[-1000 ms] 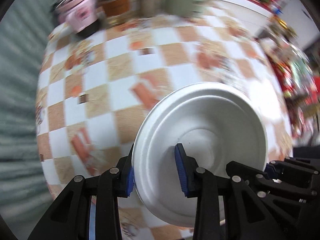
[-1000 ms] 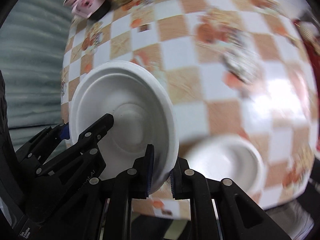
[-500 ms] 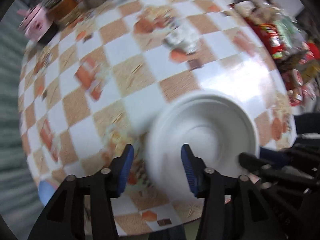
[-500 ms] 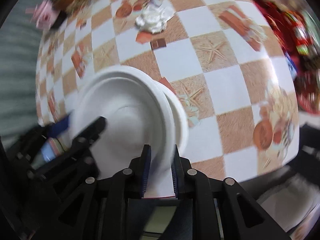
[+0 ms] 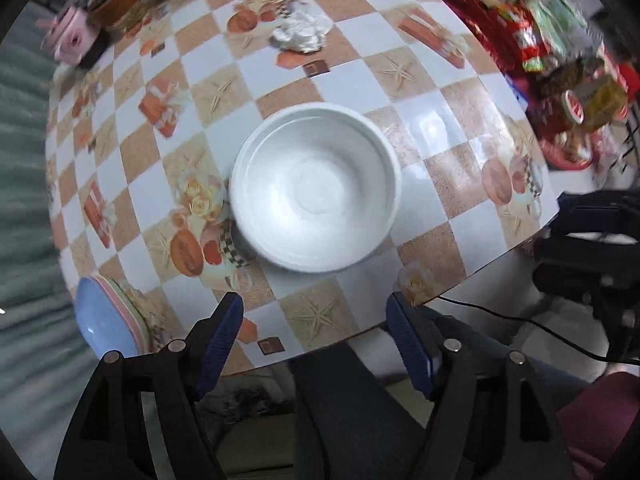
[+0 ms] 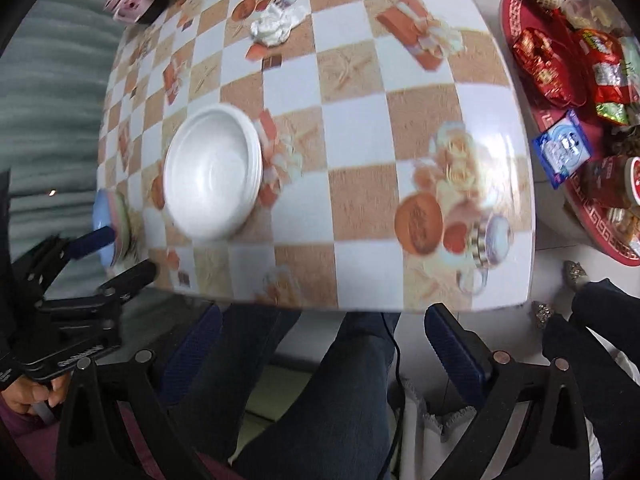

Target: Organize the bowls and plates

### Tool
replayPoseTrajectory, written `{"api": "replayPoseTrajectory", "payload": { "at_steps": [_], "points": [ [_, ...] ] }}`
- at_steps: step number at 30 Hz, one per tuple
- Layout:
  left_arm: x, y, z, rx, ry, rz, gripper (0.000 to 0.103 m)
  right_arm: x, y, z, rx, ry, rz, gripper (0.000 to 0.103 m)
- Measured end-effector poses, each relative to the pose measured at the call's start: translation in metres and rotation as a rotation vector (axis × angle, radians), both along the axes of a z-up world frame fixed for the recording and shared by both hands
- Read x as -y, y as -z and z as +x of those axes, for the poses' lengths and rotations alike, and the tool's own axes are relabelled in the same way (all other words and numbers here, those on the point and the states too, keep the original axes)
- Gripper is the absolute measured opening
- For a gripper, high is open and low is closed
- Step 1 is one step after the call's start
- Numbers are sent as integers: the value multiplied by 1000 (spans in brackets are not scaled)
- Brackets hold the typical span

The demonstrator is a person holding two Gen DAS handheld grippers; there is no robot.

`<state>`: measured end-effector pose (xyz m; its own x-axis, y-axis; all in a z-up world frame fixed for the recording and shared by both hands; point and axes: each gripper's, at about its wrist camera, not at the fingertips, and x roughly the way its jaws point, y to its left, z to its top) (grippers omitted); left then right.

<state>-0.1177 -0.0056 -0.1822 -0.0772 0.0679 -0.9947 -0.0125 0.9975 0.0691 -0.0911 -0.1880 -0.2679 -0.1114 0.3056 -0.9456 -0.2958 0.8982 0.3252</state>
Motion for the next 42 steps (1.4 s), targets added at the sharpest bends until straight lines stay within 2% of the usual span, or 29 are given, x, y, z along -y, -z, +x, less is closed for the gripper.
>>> {"api": "replayPoseTrajectory", "payload": {
  "at_steps": [3, 6, 12, 29, 42],
  "points": [
    [27, -2, 9, -5, 56, 9, 77, 8, 5, -5, -5, -58, -65, 102],
    [47, -3, 18, -9, 96, 17, 79, 19, 5, -11, -12, -82, -68, 102],
    [64, -2, 27, -21, 123, 78, 80, 45, -2, 2, 4, -31, -83, 102],
    [41, -4, 14, -36, 21, 115, 80, 32, 3, 3, -19, -82, -88, 102],
    [34, -3, 6, -40, 10, 106, 80, 23, 4, 3, -24, -101, -101, 102]
  ]
}}
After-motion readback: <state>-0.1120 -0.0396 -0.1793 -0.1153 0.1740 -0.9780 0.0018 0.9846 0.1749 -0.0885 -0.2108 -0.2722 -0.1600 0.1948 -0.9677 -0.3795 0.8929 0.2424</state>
